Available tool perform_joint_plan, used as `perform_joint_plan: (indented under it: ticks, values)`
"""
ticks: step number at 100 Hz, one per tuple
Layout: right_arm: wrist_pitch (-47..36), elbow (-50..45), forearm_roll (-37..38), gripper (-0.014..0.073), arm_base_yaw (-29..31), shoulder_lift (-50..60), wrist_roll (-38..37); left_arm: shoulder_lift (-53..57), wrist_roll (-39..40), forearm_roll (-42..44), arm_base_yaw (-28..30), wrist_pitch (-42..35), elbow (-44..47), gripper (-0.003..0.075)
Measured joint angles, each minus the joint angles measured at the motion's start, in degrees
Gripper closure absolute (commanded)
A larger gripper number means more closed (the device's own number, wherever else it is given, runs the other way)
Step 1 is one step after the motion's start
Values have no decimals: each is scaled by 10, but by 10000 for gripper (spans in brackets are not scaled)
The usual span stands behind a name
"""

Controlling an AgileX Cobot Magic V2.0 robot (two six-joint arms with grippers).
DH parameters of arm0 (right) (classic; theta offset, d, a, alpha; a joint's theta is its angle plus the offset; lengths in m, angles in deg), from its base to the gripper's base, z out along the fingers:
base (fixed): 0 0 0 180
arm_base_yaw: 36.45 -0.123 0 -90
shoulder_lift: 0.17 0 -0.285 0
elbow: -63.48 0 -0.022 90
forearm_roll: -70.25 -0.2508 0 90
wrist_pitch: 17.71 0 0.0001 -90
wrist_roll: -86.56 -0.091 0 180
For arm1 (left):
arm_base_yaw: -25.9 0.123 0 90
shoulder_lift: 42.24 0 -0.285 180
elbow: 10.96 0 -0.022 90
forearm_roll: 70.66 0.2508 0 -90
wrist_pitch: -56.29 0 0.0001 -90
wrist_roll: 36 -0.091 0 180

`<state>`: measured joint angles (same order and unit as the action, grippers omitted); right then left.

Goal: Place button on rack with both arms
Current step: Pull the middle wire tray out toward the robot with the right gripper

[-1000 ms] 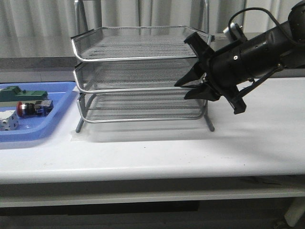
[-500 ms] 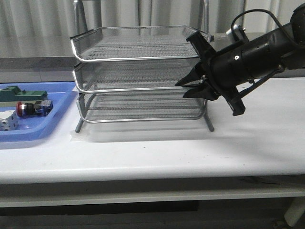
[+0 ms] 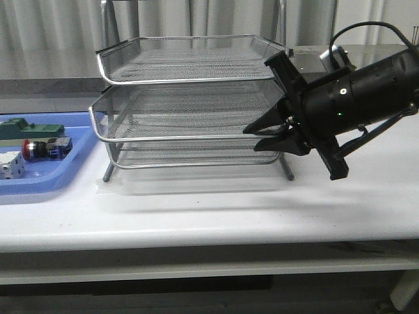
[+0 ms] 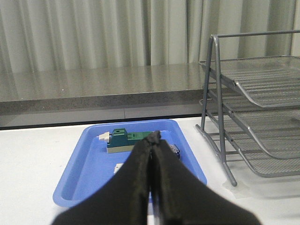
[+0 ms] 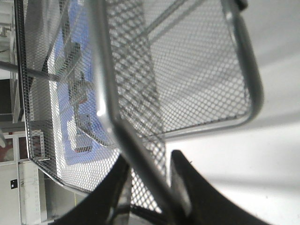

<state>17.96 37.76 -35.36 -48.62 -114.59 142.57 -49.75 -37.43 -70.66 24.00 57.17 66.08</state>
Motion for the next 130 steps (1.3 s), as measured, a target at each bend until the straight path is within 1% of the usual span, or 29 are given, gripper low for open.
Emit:
perform_joint_plan:
  ticks: [50,77,84,91,113,120,130]
  values:
    - [26,-133,0,477,-1,83,42,0,0,0,0,0,0,741]
    - [32,-164,0,469,-1,104,48,0,0,0,0,0,0,741]
    - [33,-165,0,447,-1,106,49,0,0,0,0,0,0,741]
    - [33,-165,0,404,-1,107,52,0,0,0,0,0,0,741]
    - [33,-166,2,195,-3,108,97,0,0,0,0,0,0,741]
    - [33,-168,8,166,-3,108,110,0,0,0,0,0,0,741]
    - [33,-170,12,159,-4,108,122,0,0,0,0,0,0,741]
